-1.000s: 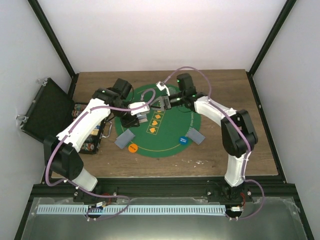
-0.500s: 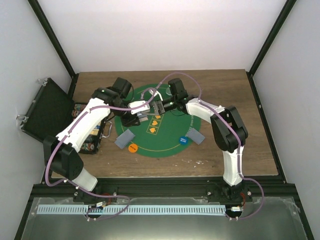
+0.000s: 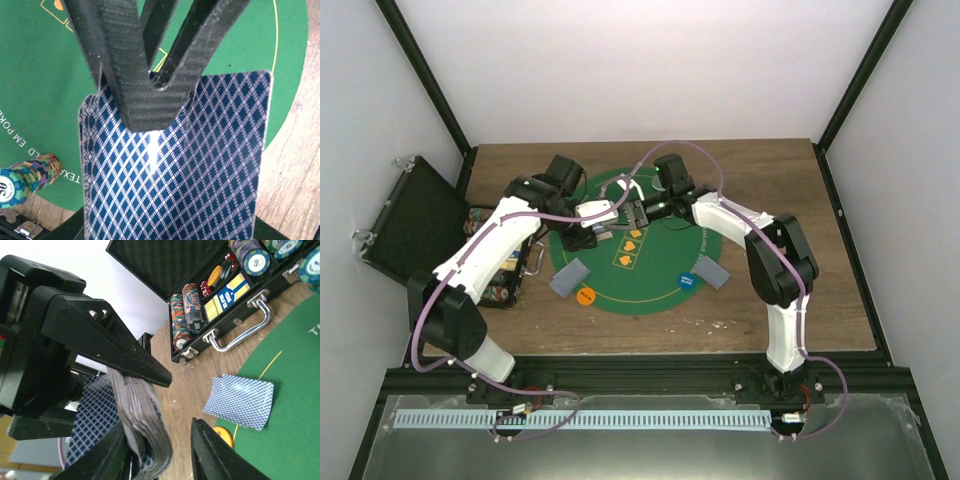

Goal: Distribute texas hold em gaming equipment

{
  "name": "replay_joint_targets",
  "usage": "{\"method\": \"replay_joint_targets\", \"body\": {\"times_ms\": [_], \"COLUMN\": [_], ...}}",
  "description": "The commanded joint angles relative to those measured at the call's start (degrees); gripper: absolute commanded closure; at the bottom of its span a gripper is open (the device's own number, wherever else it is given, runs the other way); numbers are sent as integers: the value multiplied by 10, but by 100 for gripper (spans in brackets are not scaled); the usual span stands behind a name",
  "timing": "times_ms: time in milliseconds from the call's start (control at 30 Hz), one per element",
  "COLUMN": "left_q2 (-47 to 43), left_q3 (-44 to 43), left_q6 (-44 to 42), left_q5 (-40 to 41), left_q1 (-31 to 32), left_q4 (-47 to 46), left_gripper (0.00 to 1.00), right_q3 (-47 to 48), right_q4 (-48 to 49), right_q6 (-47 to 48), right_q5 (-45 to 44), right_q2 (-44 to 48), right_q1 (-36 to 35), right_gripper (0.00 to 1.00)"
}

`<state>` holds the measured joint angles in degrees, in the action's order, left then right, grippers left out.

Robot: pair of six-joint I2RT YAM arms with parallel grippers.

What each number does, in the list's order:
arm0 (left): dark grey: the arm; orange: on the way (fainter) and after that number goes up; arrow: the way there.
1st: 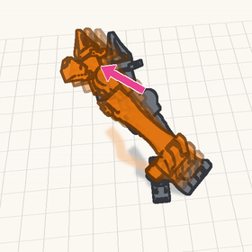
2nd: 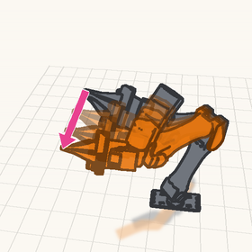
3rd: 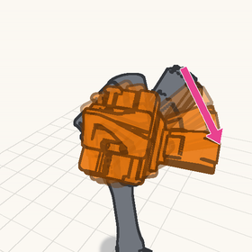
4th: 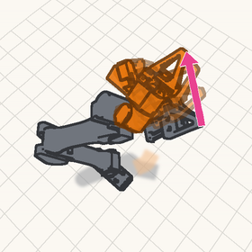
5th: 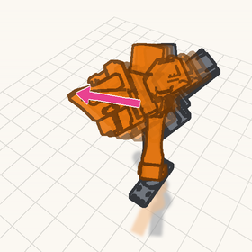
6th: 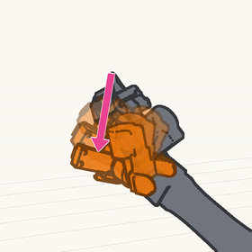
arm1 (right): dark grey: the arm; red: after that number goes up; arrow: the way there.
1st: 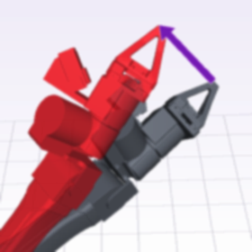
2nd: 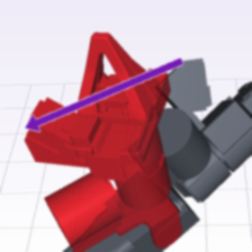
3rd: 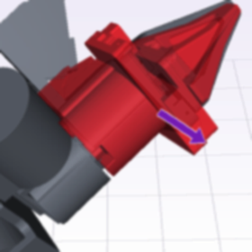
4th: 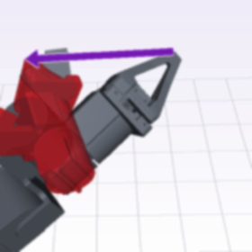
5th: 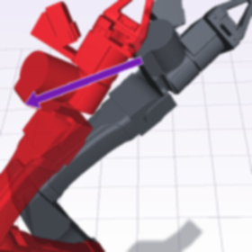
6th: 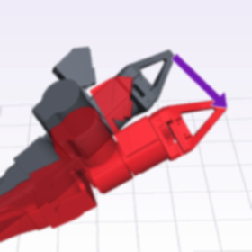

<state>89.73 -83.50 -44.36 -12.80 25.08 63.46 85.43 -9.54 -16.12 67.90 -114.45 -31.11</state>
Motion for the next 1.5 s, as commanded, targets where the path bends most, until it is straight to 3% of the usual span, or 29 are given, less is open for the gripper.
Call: {"method": "replay_joint_targets", "body": {"times_ms": [0,467,733,833,933,1100,1300,1467], "left_q2": [-7,-9,-8,-9,-14,-25,-35,-41], "left_q3": [4,13,21,24,28,32,31,33], "left_q6": [-7,-9,-3,5,14,30,38,36], "left_q5": [-5,1,2,5,9,25,27,24], "left_q1": [-3,-11,-26,-41,-63,-95,-119,-124], "left_q4": [-10,-13,-22,-26,-30,-35,-36,-34], "left_gripper": [55,55,55,55,55,55,55,55], "right_q3": [21,31,35,42,30,-62,-164,-157], "right_q4": [-49,-79,-109,-143,-164,-72,147,299], "right_q6": [25,39,65,109,177,330,562,681], "right_q5": [-43,-58,-65,-124,-269,-443,-481,-587], "right_q2": [21,36,66,89,121,157,124,57], "right_q1": [5,20,37,41,41,22,-47,-98], "right_gripper": [71,98,99,99,99,99,99,99]}}
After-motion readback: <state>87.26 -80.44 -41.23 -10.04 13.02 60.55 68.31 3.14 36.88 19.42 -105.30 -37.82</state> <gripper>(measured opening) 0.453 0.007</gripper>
